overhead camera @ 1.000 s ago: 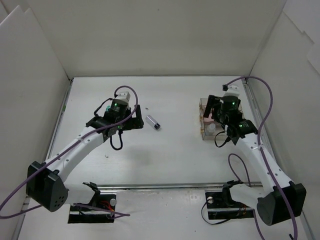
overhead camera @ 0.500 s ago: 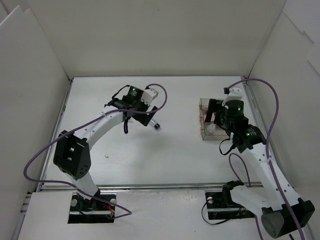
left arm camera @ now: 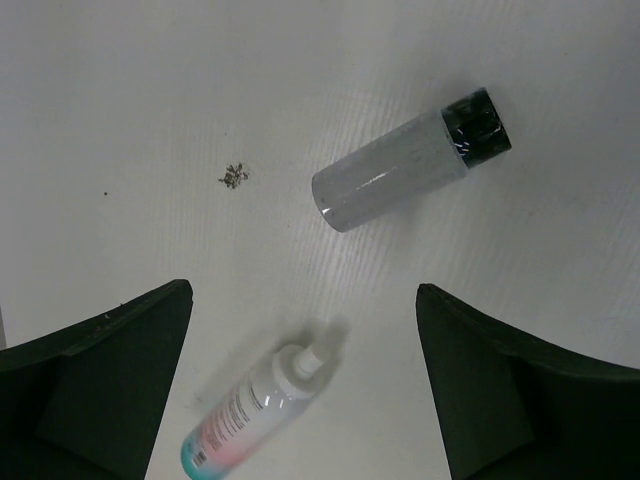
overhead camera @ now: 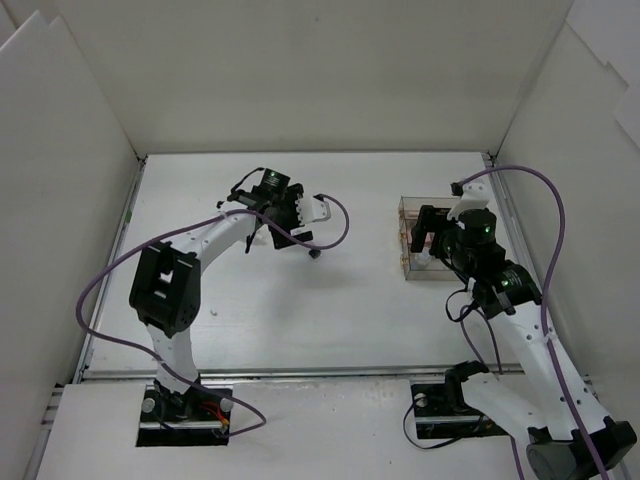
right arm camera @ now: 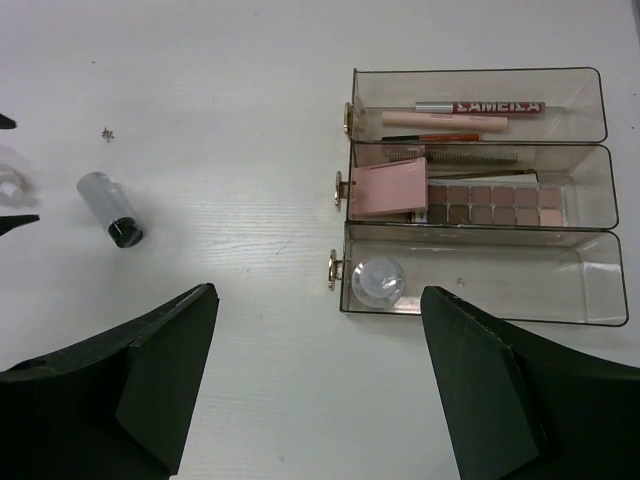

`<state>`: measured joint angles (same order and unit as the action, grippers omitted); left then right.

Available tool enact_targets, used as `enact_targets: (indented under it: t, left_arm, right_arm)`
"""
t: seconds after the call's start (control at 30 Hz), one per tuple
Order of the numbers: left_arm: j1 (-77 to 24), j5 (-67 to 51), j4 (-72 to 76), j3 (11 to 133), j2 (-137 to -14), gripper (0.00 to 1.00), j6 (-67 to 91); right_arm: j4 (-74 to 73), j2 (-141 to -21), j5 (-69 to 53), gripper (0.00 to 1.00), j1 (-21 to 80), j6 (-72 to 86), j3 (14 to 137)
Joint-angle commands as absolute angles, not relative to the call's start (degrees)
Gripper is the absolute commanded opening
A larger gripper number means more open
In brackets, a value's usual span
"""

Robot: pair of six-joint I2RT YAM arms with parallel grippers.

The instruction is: Organize the makeup

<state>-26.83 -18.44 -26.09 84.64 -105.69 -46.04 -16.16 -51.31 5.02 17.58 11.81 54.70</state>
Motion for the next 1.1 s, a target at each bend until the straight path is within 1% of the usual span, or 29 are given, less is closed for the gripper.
enact_targets:
  t: [0.0, 0.13, 0.27, 0.53, 0.63, 0.77, 0.97, 1.0, 1.03, 1.07]
  left_arm:
    - [-26.81, -21.09, -27.59, 88.59, -107.57, 0.88, -59.47]
    - [-28.04, -17.76, -26.72, 88.06, -110.99, 0.86, -64.41]
    - [-28.56, -17.40, -27.86, 88.42, -112.85, 0.84, -67.49]
    - [-31.55, -12.04, -17.15, 85.17, -113.03, 0.81, -71.89]
    - [-32.08, -14.05, -16.61, 85.87, -113.46, 0.81, -72.16]
    - [-32.08, -18.00, -22.65, 88.06, -114.78, 0.79, -71.11]
    - [-32.08, -23.46, -33.37, 91.31, -116.71, 0.66, -69.35]
    - [-32.60, -23.99, -34.36, 92.10, -117.50, 0.63, -69.26]
    - [-32.61, -24.52, -35.41, 92.46, -117.86, 0.58, -69.26]
    - [-32.61, -24.96, -36.55, 92.63, -118.21, 0.55, -69.26]
  right_arm:
    - [-15.03, -49.49, 3.60, 0.80, 17.93, 11.87, 53.97]
    - [-15.56, -47.99, 3.52, 0.80, 17.84, 11.69, 53.09]
    - [-16.87, -47.29, 3.43, 0.80, 17.84, 11.25, 52.91]
    - [-17.84, -46.14, 3.25, 0.81, 17.84, 10.46, 51.68]
    - [-18.19, -45.97, 3.69, 0.81, 17.84, 10.02, 51.59]
    - [-18.19, -45.70, 4.22, 0.81, 17.58, 9.76, 51.50]
    - [-18.19, -44.74, 5.01, 0.82, 17.84, 9.40, 50.71]
    - [-18.19, -44.74, 5.01, 0.82, 17.67, 9.40, 50.63]
    - [-18.19, -44.82, 4.84, 0.82, 17.67, 9.40, 50.63]
    - [-18.19, -45.00, 4.66, 0.82, 17.75, 9.40, 50.63]
